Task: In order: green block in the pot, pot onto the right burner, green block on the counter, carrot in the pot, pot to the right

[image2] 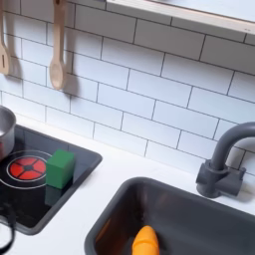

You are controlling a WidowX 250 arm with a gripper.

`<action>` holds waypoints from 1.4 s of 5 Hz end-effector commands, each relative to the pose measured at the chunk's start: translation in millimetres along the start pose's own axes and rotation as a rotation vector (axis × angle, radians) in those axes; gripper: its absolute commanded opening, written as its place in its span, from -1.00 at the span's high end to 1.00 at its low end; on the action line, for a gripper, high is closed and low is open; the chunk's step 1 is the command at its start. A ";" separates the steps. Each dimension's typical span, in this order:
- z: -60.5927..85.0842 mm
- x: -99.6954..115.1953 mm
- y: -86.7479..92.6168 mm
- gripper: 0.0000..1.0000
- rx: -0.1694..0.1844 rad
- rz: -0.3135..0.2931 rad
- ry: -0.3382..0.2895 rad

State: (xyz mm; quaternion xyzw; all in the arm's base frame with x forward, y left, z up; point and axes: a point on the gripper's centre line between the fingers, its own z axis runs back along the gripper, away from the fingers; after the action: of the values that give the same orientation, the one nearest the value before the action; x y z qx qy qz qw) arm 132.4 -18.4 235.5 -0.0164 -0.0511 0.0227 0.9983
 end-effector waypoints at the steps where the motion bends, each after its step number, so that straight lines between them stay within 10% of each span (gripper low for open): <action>1: -6.5 19.7 23.2 -1.00 0.021 0.043 -0.010; 7: -18.1 104.8 60.8 -1.00 0.029 0.007 -0.048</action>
State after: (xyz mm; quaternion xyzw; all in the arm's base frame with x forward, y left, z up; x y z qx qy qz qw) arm 235.2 48.5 223.5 -0.0012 -0.0705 0.0306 0.9970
